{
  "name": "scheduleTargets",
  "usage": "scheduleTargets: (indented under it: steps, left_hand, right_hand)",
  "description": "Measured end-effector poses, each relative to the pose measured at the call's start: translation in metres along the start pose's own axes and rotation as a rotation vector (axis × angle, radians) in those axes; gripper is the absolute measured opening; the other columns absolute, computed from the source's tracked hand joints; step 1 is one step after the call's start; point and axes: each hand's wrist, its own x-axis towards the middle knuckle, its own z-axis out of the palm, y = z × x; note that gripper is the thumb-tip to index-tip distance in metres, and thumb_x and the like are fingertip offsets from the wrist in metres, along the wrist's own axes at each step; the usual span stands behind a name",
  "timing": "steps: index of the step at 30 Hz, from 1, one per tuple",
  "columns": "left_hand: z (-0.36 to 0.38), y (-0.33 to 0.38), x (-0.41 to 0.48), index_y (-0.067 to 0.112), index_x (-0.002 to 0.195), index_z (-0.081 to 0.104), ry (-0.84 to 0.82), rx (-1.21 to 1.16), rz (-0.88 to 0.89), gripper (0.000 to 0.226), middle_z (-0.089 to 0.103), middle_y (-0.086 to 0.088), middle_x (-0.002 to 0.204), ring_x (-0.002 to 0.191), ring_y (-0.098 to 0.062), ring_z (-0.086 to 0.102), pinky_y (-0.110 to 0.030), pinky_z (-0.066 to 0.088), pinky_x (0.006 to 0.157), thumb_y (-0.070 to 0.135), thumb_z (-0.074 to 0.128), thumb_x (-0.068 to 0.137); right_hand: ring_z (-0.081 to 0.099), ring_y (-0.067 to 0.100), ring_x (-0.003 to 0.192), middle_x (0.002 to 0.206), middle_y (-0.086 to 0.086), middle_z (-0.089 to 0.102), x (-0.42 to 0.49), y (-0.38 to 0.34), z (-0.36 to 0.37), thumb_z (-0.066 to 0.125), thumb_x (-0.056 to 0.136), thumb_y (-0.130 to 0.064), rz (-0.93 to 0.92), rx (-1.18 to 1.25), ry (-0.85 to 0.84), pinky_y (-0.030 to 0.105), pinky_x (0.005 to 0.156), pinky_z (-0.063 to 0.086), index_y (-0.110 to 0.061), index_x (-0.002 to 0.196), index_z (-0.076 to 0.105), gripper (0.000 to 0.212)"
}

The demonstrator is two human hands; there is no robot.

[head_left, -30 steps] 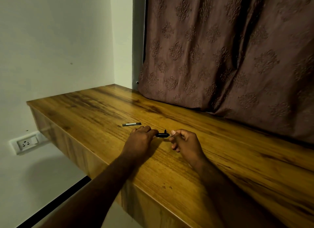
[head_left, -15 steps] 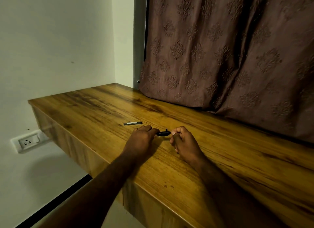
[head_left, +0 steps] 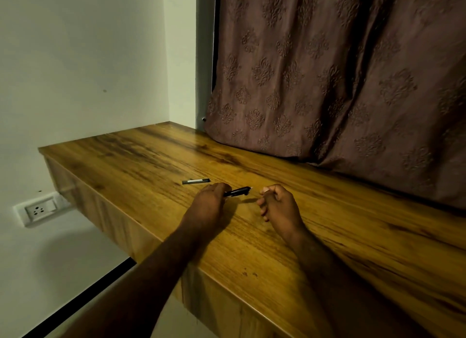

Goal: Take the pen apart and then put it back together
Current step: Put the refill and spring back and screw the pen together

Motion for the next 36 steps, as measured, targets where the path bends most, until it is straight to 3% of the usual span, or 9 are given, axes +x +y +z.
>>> scheduleTargets:
  steps: [3, 6, 9, 14, 18, 20, 26, 31, 36]
  left_hand:
    - [0.003, -0.007, 0.003, 0.013, 0.108, 0.059, 0.02, 0.058, -0.067, 0.023, 0.064, -0.004, 0.096, 0.087, -0.022, 0.058, -0.035, 0.046, 0.074, 0.029, 0.058, 0.092]
    - [0.006, -0.012, 0.007, 0.018, 0.112, 0.057, 0.023, 0.156, -0.13, 0.023, 0.064, -0.005, 0.105, 0.096, -0.025, 0.059, -0.04, 0.048, 0.08, 0.016, 0.056, 0.09]
    - [0.008, -0.016, 0.01, 0.018, 0.115, 0.058, 0.025, 0.218, -0.146, 0.026, 0.063, -0.004, 0.111, 0.103, -0.025, 0.057, -0.041, 0.044, 0.084, 0.014, 0.054, 0.09]
    - [0.014, -0.024, 0.011, 0.019, 0.112, 0.059, 0.028, 0.222, -0.116, 0.023, 0.063, -0.003, 0.105, 0.098, -0.025, 0.059, -0.039, 0.044, 0.079, 0.025, 0.059, 0.089]
    - [0.013, -0.023, 0.013, 0.016, 0.114, 0.059, -0.003, 0.186, -0.095, 0.026, 0.064, -0.006, 0.108, 0.1, -0.028, 0.058, -0.039, 0.044, 0.081, 0.018, 0.056, 0.088]
    - [0.011, -0.021, 0.014, 0.015, 0.115, 0.059, -0.018, 0.184, -0.096, 0.027, 0.064, -0.008, 0.11, 0.102, -0.029, 0.057, -0.04, 0.044, 0.082, 0.015, 0.053, 0.088]
    - [0.009, -0.017, 0.009, 0.019, 0.11, 0.062, 0.01, 0.192, -0.079, 0.026, 0.066, -0.005, 0.103, 0.096, -0.027, 0.06, -0.039, 0.046, 0.079, 0.028, 0.057, 0.086]
    - [0.011, -0.02, 0.01, 0.021, 0.107, 0.064, 0.024, 0.225, -0.068, 0.022, 0.067, -0.003, 0.097, 0.092, -0.026, 0.062, -0.038, 0.045, 0.075, 0.026, 0.063, 0.086]
    - [0.012, -0.022, 0.01, 0.023, 0.107, 0.065, 0.02, 0.23, -0.031, 0.023, 0.067, -0.002, 0.096, 0.091, -0.026, 0.062, -0.038, 0.047, 0.075, 0.03, 0.065, 0.085]
  right_hand:
    - [0.057, 0.013, 0.064, 0.07, -0.006, 0.062, 0.01, 0.006, -0.003, 0.058, 0.094, -0.017, -0.036, -0.185, 0.107, 0.024, 0.059, 0.045, -0.019, 0.077, 0.062, 0.017]
    - [0.059, 0.01, 0.074, 0.078, -0.008, 0.063, 0.02, 0.009, 0.003, 0.064, 0.087, -0.01, -0.058, -0.322, 0.044, 0.023, 0.067, 0.049, -0.019, 0.086, 0.065, 0.01]
    - [0.063, 0.012, 0.082, 0.09, -0.006, 0.067, 0.033, 0.014, 0.012, 0.063, 0.086, -0.013, -0.075, -0.453, 0.0, 0.032, 0.078, 0.055, -0.019, 0.098, 0.068, 0.015]
    - [0.059, 0.013, 0.085, 0.097, -0.002, 0.067, 0.048, 0.014, 0.021, 0.064, 0.086, -0.016, -0.134, -0.527, -0.086, 0.03, 0.079, 0.05, -0.015, 0.113, 0.066, 0.027]
    - [0.063, 0.016, 0.091, 0.101, -0.002, 0.068, 0.054, 0.018, 0.024, 0.058, 0.09, -0.013, -0.187, -0.618, -0.108, 0.031, 0.079, 0.052, -0.021, 0.1, 0.072, 0.018]
    - [0.063, 0.013, 0.084, 0.091, -0.003, 0.069, 0.052, 0.017, 0.022, 0.06, 0.089, -0.012, -0.149, -0.51, -0.066, 0.027, 0.072, 0.049, -0.021, 0.092, 0.071, 0.014]
    - [0.061, 0.012, 0.062, 0.078, 0.008, 0.069, 0.022, -0.001, 0.003, 0.057, 0.089, 0.002, 0.045, 0.175, 0.04, 0.021, 0.053, 0.047, -0.011, 0.09, 0.064, 0.015]
    - [0.064, 0.012, 0.062, 0.081, 0.013, 0.07, 0.002, -0.006, 0.003, 0.057, 0.089, 0.006, 0.046, 0.268, -0.012, 0.019, 0.051, 0.047, -0.002, 0.097, 0.057, 0.011]
    - [0.063, 0.015, 0.064, 0.088, 0.019, 0.07, 0.002, -0.008, 0.005, 0.061, 0.088, 0.004, 0.029, 0.244, -0.062, 0.019, 0.051, 0.048, -0.006, 0.091, 0.061, 0.011]
